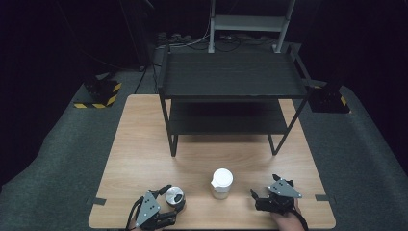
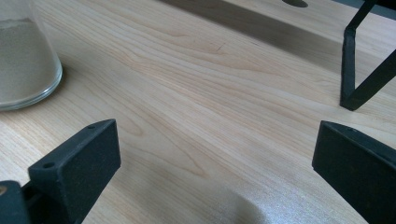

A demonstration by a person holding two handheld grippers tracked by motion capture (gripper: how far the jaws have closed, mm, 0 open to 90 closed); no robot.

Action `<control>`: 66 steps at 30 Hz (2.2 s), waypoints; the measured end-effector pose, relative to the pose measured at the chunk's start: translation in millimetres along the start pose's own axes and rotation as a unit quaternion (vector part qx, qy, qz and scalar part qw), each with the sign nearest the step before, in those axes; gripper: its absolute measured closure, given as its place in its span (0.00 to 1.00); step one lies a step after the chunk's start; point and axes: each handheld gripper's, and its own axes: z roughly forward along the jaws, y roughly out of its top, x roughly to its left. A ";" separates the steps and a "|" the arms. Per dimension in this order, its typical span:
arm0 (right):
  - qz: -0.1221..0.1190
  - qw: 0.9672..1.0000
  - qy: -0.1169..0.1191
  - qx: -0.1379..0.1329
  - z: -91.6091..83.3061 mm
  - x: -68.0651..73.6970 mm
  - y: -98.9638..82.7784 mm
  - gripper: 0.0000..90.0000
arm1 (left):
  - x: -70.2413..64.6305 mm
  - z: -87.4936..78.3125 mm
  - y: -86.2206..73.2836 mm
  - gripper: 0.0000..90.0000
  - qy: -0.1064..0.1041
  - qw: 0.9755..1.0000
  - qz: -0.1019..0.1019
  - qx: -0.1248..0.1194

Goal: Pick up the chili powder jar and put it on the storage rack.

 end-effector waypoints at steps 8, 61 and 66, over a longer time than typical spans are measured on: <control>-0.001 1.000 0.000 0.001 0.1 0.1 0.2 0.00 | 1.1 -0.5 -0.5 0.38 0.000 1.000 -0.006 -0.001; 0.000 1.000 0.003 0.001 0.3 -1.0 0.4 0.00 | -1.0 -40.6 61.9 0.38 0.049 0.995 -0.016 -0.090; 0.000 1.000 0.005 0.001 0.3 -1.7 0.5 0.00 | 3.0 -41.5 73.7 0.38 0.055 0.993 -0.015 -0.106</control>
